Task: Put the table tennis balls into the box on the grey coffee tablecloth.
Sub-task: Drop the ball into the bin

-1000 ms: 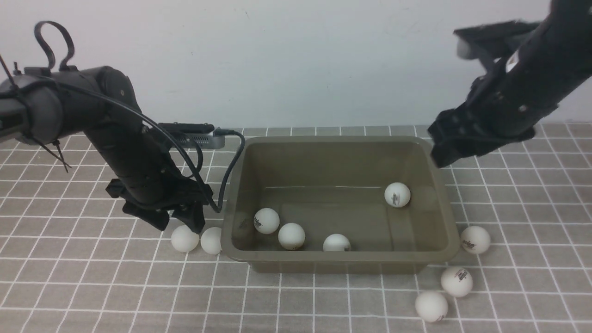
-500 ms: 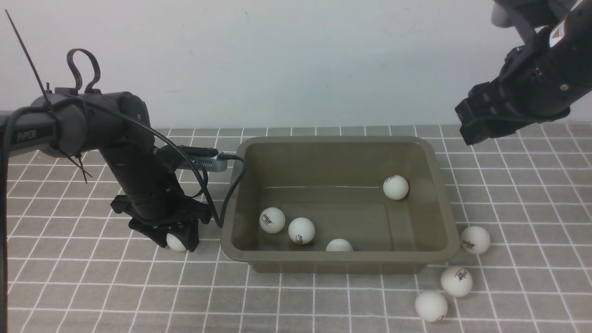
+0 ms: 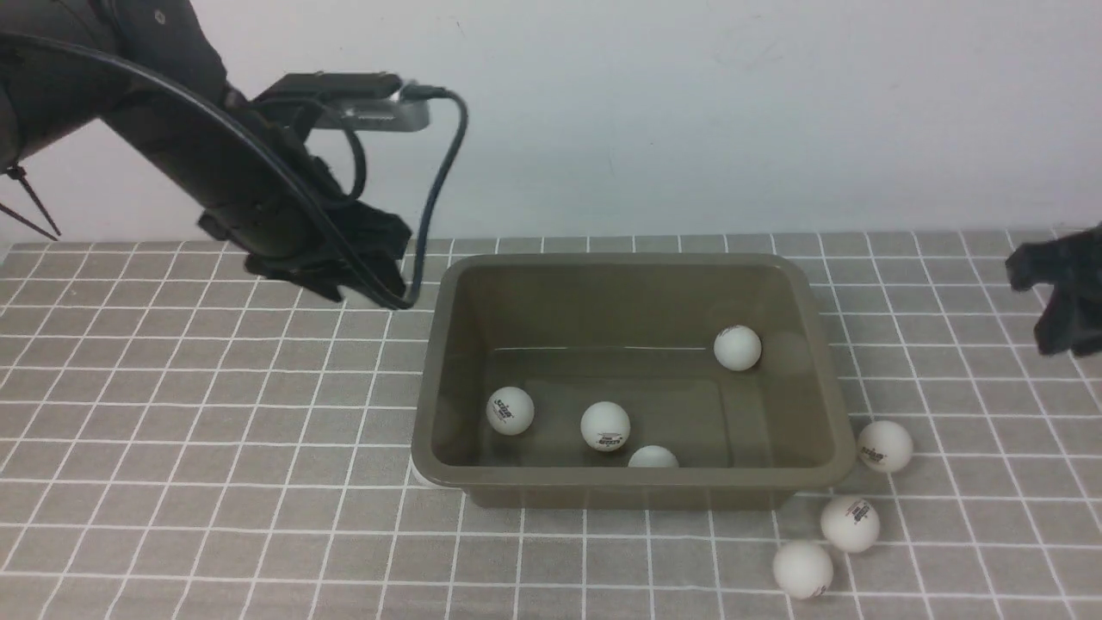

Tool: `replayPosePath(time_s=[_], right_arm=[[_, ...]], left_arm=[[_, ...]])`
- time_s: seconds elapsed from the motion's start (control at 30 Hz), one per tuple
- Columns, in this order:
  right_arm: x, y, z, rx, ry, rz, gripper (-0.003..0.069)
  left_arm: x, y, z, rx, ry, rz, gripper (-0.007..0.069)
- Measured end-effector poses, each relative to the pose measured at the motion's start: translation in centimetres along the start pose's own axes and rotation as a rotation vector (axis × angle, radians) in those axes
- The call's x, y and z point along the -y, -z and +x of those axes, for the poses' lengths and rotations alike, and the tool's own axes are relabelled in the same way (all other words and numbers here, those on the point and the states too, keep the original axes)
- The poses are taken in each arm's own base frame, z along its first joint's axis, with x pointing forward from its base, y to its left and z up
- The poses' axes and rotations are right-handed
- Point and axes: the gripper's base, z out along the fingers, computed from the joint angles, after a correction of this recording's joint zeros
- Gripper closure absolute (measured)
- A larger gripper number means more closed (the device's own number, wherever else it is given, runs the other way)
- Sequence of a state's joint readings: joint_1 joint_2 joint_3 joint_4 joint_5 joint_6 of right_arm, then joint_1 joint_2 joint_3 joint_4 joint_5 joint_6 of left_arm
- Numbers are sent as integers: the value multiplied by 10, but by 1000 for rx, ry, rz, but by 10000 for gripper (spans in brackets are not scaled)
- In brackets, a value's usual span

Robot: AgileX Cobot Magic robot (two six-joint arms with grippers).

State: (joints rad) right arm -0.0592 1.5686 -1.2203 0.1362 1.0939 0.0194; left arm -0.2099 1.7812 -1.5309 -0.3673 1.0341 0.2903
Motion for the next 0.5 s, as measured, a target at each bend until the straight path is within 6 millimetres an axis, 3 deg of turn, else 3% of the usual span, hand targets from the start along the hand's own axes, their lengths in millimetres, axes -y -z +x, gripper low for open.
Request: replayPosePath(time_s=[0.2,0.23,0.33,0.5], right_arm=[[-9,-45,0,-30,3,-78,325],[-13,-57,-1,-40,2,-89,271],[-24,-87,-4,-61,24,-96,144],[-35,-122,0,-119,66,-93,83]], left_arm=[[36,-36,-5,-6,-103,47,270],[44,-54,-4,-29,-109,56,270],[54,-82,-1,-72,-81,65,247],[56,-97,2,-114,-52,51,91]])
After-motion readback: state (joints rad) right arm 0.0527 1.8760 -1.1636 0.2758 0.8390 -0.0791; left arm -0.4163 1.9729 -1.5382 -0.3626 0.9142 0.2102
